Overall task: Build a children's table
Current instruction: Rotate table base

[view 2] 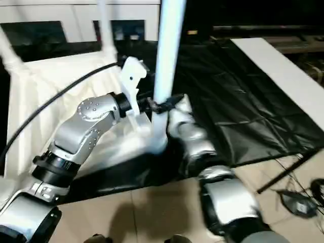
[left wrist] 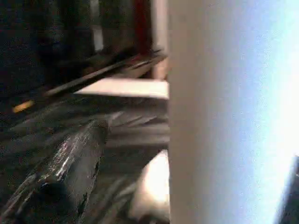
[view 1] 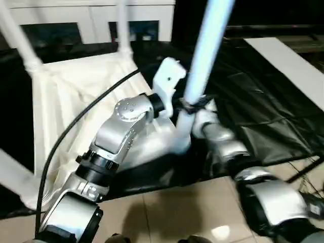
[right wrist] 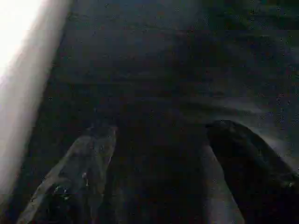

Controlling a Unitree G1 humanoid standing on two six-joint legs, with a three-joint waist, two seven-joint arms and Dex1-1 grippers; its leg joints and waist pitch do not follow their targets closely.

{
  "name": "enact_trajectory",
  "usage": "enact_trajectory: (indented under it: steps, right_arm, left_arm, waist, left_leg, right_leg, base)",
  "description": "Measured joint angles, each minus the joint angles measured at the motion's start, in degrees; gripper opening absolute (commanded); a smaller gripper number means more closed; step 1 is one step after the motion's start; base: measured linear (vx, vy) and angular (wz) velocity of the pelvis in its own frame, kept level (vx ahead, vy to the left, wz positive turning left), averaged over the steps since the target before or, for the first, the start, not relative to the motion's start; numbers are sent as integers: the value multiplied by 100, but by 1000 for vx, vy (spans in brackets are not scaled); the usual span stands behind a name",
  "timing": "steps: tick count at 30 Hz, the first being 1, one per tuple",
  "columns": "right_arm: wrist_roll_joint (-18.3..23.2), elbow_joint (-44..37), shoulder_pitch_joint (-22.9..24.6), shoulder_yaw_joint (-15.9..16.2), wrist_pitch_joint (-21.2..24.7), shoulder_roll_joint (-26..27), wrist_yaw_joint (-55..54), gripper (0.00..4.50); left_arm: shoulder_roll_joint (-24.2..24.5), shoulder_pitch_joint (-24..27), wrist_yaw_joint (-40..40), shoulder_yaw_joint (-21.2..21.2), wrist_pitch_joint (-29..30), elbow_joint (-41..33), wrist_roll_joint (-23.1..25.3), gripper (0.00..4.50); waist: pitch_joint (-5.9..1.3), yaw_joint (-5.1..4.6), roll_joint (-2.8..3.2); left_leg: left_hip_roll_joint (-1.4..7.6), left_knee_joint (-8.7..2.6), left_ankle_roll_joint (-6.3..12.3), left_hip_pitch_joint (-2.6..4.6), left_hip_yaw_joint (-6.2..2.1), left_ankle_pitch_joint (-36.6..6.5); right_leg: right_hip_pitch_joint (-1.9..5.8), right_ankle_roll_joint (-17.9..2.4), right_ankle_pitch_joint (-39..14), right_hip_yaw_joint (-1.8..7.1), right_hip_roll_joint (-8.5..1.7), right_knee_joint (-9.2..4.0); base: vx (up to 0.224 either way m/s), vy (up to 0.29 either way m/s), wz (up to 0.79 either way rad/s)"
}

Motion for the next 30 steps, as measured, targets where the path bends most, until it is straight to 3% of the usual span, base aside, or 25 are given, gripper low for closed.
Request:
enact_trajectory:
  steps: [3,6,11,14,17,21,27,30]
  right_arm:
    - [90,-318,288,-277,-69,-343,-240,358]
    - [136,-552,463,-374,-96,-497,-294,358]
    - [270,-1075,814,-531,-189,-630,-262,358]
    - [416,-1728,1131,-591,-99,-811,67,358]
    - [527,-2741,1640,-560,298,-973,578,358]
    - [716,-4424,2521,23,1125,-1520,1723,358]
    - [1024,-6085,3192,467,2068,-2258,2756,358]
    - [1182,-6927,3523,492,2586,-2457,2955,358]
  left_arm:
    - [-20,-29,21,10,-554,527,169,446]
    - [-14,-32,-59,7,-731,715,246,446]
    - [72,85,-574,-18,-639,552,202,446]
    - [268,370,-796,-53,-175,157,55,446]
    - [488,776,-887,-53,379,-465,-212,446]
    - [1257,1401,-1220,-129,1177,-1420,-396,446]
    - [1673,1792,-864,-66,1545,-1628,254,446]
    - [1462,2190,-182,192,1373,-1823,401,446]
  waist:
    - [2,87,35]
    - [-1,93,40]
    - [-11,136,58]
    - [-14,153,64]
    - [-15,168,67]
    - [-25,164,94]
    - [-26,155,106]
    - [-36,149,124]
  left_leg:
    - [-4,0,3,-7,0,-1]
    - [-3,0,22,-10,1,6]
    - [-3,-1,24,-11,2,4]
    - [-4,0,23,-12,5,4]
    - [-3,0,23,-11,4,2]
    - [-2,-2,14,-7,-4,-5]
    - [-4,0,15,4,-9,1]
    - [-4,0,15,6,-12,1]
  right_leg:
    - [-2,0,0,0,-3,-4]
    - [-6,0,0,-1,-3,-3]
    - [-7,0,0,1,-5,-3]
    - [-7,0,0,0,-6,-4]
    - [-5,0,0,-2,-6,-4]
    - [-4,1,0,-1,-5,-5]
    - [15,10,7,2,-7,-8]
    - [20,18,12,4,-8,-14]
  base:
    - [0,0,0]
    - [0,0,0]
    - [0,0,0]
    - [0,0,0]
    - [0,0,0]
    - [0,0,0]
    - [0,0,0]
    - [0,0,0]
